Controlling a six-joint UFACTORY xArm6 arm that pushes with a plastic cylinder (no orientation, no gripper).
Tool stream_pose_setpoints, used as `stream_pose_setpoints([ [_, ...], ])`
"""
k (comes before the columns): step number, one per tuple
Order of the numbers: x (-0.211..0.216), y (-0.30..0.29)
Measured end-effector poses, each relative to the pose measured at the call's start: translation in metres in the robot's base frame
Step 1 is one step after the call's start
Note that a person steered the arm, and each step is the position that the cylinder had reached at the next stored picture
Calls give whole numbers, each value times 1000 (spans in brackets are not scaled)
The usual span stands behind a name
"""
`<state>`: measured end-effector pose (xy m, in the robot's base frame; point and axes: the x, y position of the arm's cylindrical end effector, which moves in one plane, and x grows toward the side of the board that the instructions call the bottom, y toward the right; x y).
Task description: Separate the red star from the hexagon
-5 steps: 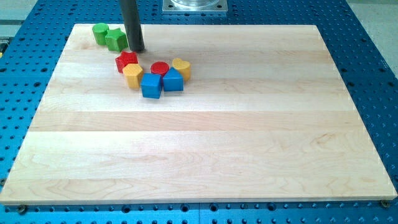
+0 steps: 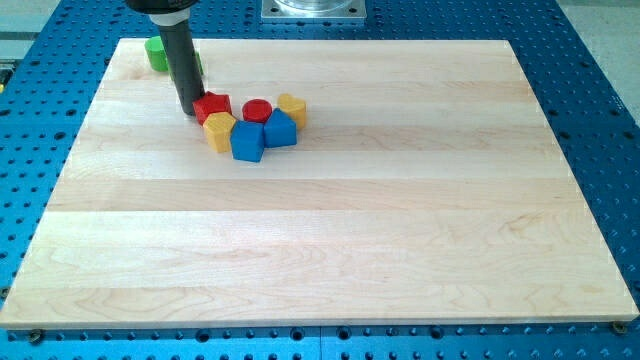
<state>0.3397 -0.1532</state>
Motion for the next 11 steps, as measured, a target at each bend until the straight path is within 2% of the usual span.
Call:
stream_pose_setpoints([
  [2, -41, 28],
  [3, -16, 44],
  [4, 33, -8],
  [5, 47, -34],
  [6, 0, -6],
  [7, 42, 4],
  [8, 126, -32],
  [9, 123, -23],
  [10, 133, 16],
  [11, 161, 19],
])
